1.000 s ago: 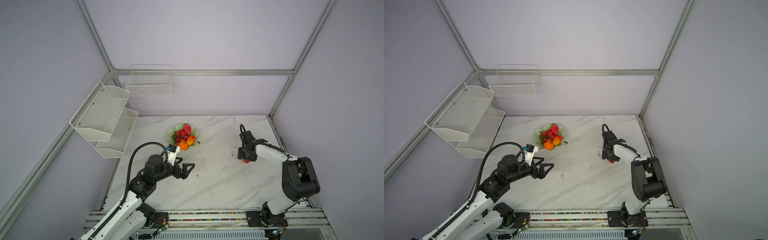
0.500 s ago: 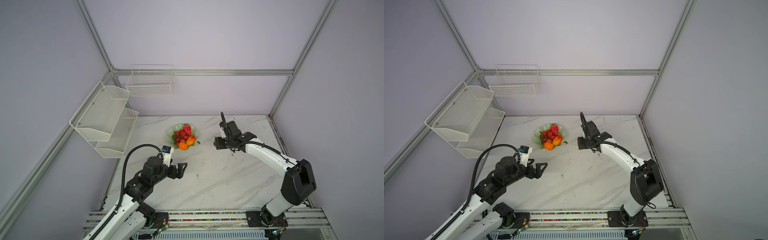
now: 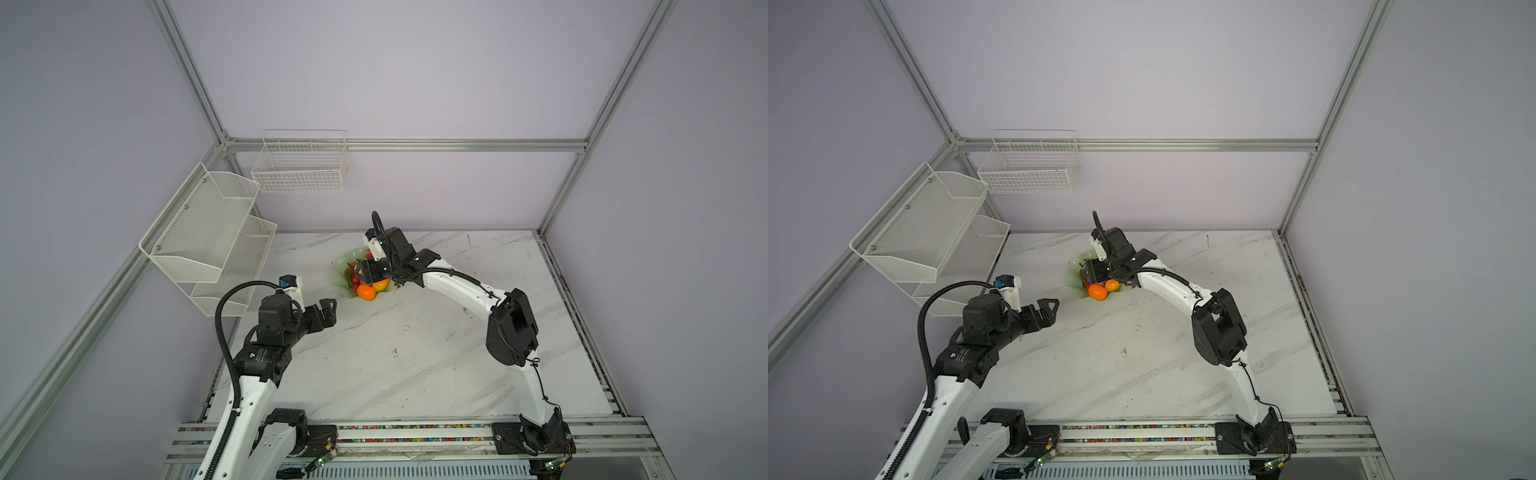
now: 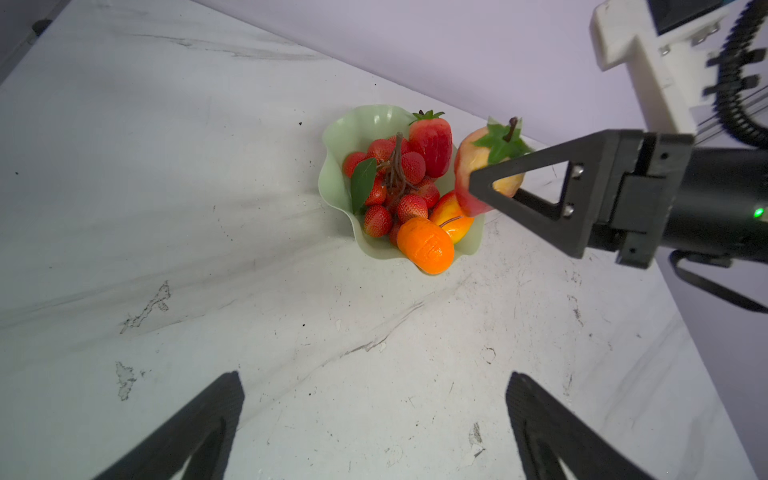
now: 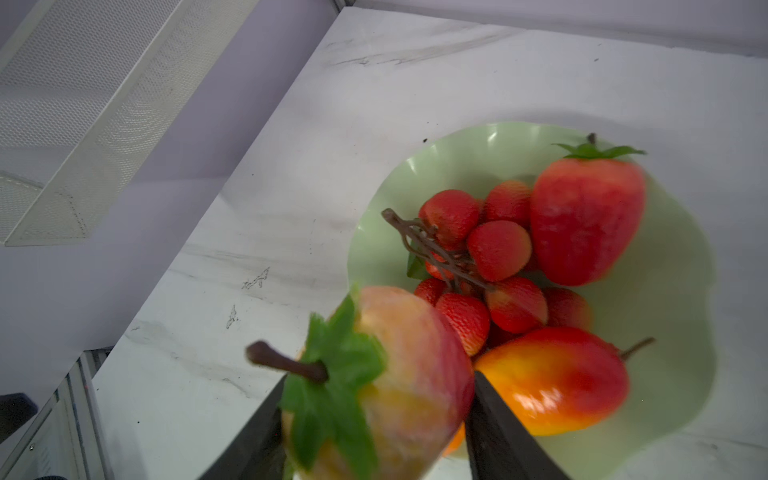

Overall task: Place and organize the fake fruits in the fruit bowl
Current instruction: 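Carry the small strawberry into the green bowl and open the right gripper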

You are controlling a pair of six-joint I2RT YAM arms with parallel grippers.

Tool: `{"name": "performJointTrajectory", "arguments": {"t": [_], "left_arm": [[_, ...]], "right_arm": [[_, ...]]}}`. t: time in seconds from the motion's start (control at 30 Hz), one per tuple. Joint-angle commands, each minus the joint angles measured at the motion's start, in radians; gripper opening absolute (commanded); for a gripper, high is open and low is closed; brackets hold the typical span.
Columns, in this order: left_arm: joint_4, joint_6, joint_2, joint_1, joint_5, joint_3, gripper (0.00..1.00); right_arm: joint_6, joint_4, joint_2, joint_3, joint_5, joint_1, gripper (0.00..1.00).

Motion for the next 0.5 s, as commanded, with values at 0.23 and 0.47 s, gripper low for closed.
{"name": "performJointTrajectory", "arguments": {"t": [0.23, 0.47], "left_arm": [[0.107, -0.044, -0.005, 0.126, 0.255, 0.010, 1.00], [0.108, -0.031, -0.022, 0.131, 0.271, -0.001, 1.00]], "right_arm": [[0.069, 0.091, 0.109, 0.076, -0.021, 0.056, 0.46], [0.098, 0.156, 0.146, 0.075, 0.066, 0.059, 0.46]]}}
